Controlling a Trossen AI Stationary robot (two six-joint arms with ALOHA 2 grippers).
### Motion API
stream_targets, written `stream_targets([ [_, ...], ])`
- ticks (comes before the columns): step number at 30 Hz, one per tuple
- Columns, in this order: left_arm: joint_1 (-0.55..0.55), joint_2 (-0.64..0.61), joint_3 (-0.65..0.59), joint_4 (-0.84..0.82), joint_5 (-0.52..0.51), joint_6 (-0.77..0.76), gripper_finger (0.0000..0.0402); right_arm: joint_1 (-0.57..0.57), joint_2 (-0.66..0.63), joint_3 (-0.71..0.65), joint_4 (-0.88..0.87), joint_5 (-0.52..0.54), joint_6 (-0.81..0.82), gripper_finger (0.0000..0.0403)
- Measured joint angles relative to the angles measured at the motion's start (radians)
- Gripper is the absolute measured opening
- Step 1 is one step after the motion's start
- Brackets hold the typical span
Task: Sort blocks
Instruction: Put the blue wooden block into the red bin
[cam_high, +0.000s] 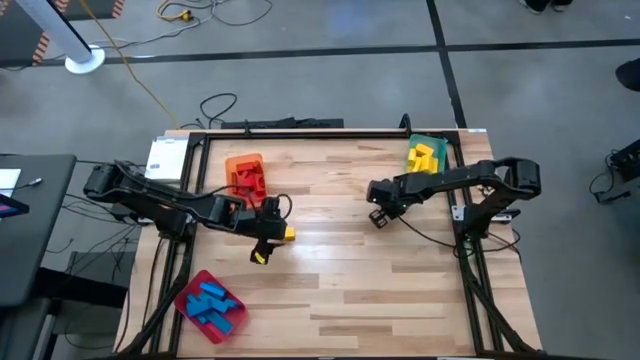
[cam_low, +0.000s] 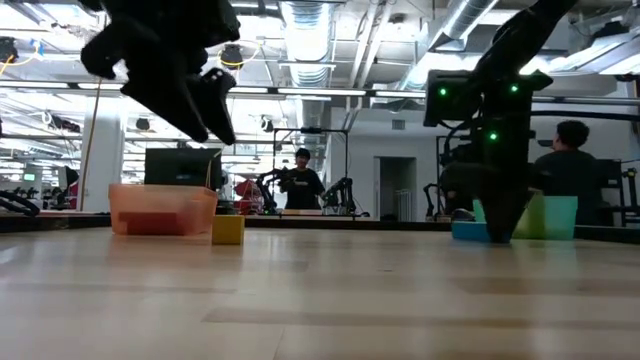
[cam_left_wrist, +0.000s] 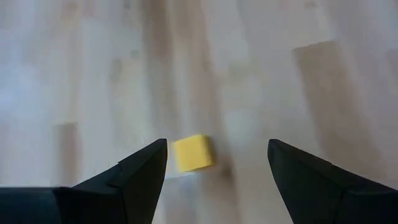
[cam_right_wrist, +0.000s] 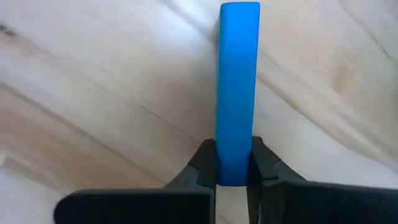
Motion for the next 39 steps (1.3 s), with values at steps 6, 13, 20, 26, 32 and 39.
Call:
stream_targets([
  [6, -0.075, 0.0, 0.0, 0.019, -0.163, 0.108, 0.0274, 0.147, 0.006, 0.08, 0.07, -0.068, -0.07, 0.0037],
  [13, -0.179, -0.022, 0.0, 0.135, -0.286, 0.234, 0.0274, 0.302, 0.004, 0.177, 0.257, -0.159, -0.148, 0.0058],
  [20, -0.329, -0.053, 0.0, 0.359, -0.382, 0.481, 0.0274, 0.388, 0.003, 0.26, 0.403, -0.242, -0.207, 0.0057],
  [26, -0.366, -0.015, -0.001, 0.424, -0.396, 0.631, 0.0274, 0.418, 0.003, 0.311, 0.531, -0.279, -0.258, 0.0057],
  [32, -0.352, -0.012, 0.0, 0.586, -0.441, 0.523, 0.0274, 0.434, 0.006, 0.343, 0.567, -0.278, -0.332, 0.0057],
  [39, -0.343, -0.011, 0.001, 0.645, -0.422, 0.285, 0.0274, 0.451, 0.006, 0.363, 0.571, -0.215, -0.411, 0.0057],
])
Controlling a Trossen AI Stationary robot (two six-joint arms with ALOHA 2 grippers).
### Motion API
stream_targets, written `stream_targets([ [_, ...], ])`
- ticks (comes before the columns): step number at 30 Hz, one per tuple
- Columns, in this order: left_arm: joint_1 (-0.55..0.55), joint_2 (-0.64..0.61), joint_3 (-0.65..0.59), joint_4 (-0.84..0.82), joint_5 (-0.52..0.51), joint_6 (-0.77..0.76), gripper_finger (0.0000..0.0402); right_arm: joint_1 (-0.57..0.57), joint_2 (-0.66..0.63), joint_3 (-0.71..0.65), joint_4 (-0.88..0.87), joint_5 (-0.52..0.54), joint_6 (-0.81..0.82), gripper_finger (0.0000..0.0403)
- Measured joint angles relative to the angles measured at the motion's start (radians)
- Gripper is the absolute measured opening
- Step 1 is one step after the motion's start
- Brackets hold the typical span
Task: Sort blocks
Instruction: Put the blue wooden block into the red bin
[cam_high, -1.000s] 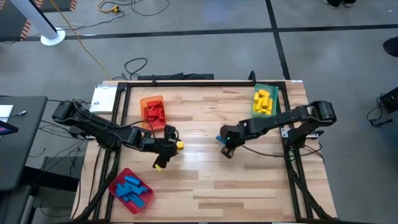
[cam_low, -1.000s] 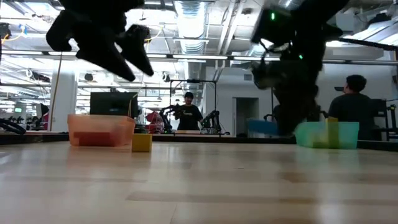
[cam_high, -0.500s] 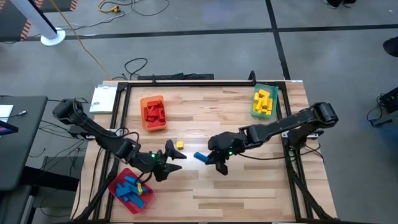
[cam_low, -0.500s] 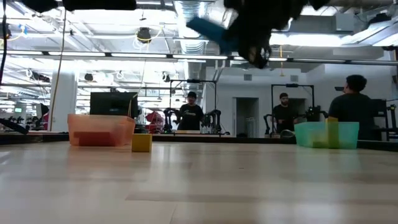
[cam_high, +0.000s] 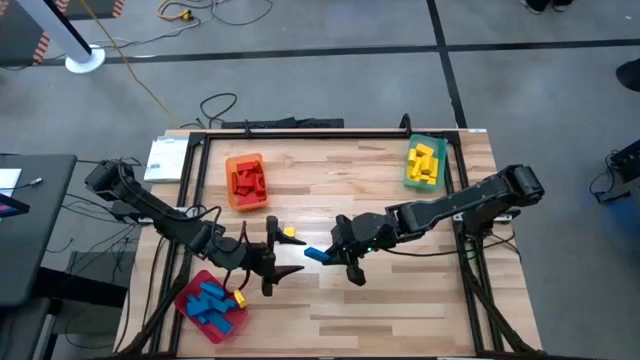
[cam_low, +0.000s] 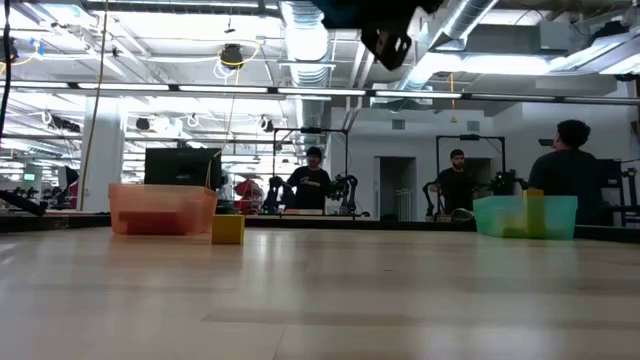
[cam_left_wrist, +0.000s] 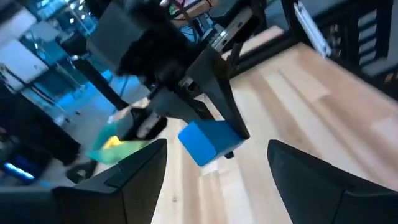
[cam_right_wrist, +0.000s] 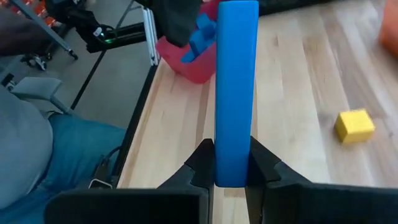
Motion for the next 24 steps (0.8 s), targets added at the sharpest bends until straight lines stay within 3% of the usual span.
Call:
stream_targets([
  [3, 0.012, 0.0, 0.0, 0.03, 0.025, -0.092, 0.0274, 0.011, 0.0, 0.018, 0.003, 0.016, -0.036, 0.0057],
  [7, 0.038, 0.0, 0.0, 0.067, 0.144, -0.201, 0.0274, 0.013, 0.0, 0.045, 0.002, 0.035, -0.083, 0.0057],
  [15, 0.054, 0.0, 0.0, 0.154, 0.16, -0.268, 0.027, 0.016, -0.001, 0.054, -0.002, 0.108, -0.127, 0.0057],
  [24, 0.086, -0.001, 0.0, 0.128, 0.139, -0.346, 0.0204, 0.016, -0.001, 0.054, 0.001, 0.153, -0.144, 0.0057],
])
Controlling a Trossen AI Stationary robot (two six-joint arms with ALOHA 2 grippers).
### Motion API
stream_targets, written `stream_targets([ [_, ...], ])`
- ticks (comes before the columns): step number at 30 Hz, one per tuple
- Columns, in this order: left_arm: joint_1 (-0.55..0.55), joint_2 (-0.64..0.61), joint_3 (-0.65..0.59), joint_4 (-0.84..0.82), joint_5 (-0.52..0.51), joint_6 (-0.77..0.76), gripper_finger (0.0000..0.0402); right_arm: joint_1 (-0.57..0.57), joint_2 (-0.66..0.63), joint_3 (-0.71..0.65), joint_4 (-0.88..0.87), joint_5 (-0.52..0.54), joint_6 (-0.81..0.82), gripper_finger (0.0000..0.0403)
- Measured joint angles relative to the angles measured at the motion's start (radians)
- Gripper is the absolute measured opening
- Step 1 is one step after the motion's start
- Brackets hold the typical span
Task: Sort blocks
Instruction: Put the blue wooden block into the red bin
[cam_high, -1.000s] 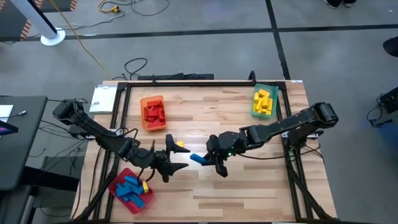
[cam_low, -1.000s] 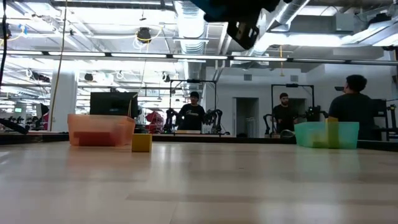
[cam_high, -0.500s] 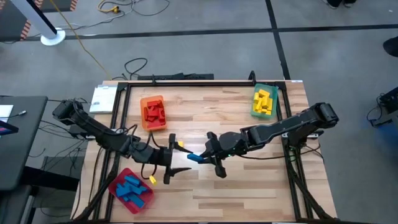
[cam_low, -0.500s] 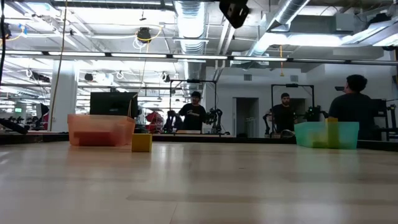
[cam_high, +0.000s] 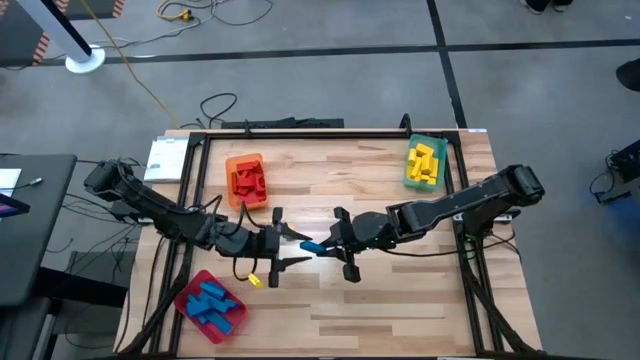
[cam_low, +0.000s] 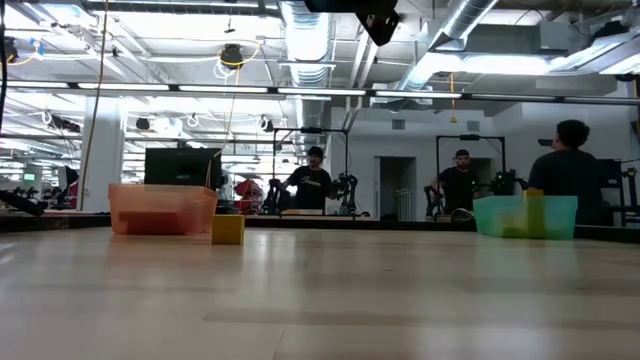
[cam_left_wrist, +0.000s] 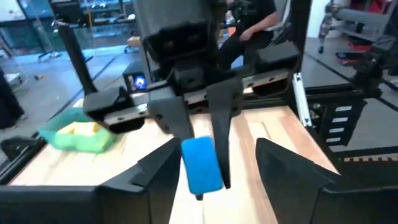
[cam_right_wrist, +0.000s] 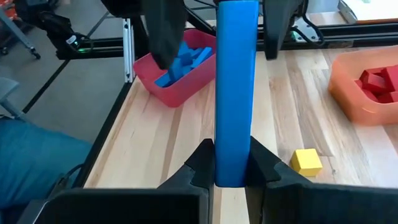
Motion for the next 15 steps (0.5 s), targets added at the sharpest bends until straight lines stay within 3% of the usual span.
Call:
stream_targets([
  [10, 0.009, 0.0, 0.0, -0.024, -0.01, -0.018, 0.0163, 0.0, 0.0, 0.0, 0.001, 0.024, -0.013, 0.0057],
  [15, 0.009, 0.0, 0.0, -0.043, -0.016, -0.012, 0.0111, 0.0, 0.0, 0.0, 0.0, 0.024, -0.013, 0.0057],
])
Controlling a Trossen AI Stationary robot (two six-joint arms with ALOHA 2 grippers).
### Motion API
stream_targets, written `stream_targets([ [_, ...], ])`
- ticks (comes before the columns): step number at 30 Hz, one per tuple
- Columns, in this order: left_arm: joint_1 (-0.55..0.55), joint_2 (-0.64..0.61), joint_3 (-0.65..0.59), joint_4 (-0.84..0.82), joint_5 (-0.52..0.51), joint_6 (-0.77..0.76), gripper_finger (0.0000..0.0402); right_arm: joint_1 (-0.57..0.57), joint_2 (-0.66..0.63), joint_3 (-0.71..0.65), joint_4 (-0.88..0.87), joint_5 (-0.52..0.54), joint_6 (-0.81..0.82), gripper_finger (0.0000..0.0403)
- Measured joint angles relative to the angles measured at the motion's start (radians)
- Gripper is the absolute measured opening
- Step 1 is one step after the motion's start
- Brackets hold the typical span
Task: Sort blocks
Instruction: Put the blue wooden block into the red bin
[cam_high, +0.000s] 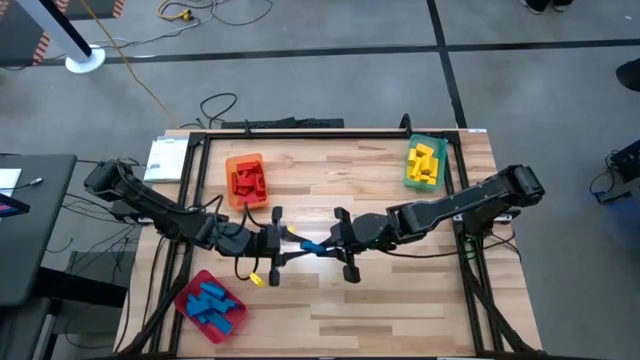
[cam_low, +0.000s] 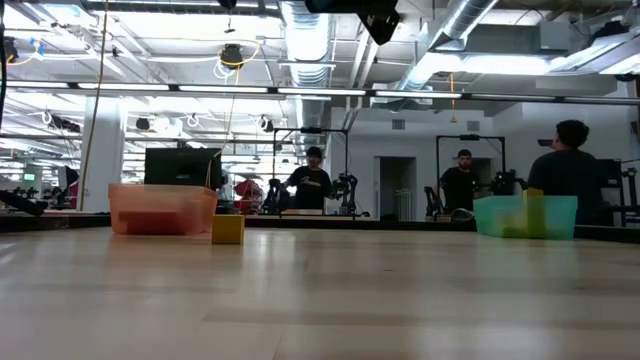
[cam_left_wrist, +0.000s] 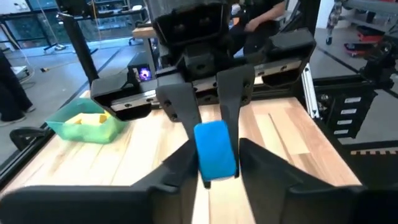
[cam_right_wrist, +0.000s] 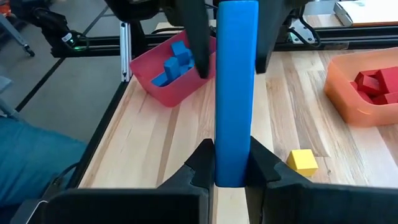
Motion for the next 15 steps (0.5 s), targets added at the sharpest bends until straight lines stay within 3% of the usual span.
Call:
stream_targets([
  [5, 0.0, 0.0, 0.0, -0.013, 0.0, 0.002, 0.0056, 0.001, 0.0, 0.0, -0.003, 0.004, -0.016, 0.0057],
  [15, 0.0, 0.0, 0.0, -0.03, 0.004, 0.013, 0.0054, 0.0, 0.0, 0.0, -0.006, 0.005, -0.01, 0.0057],
])
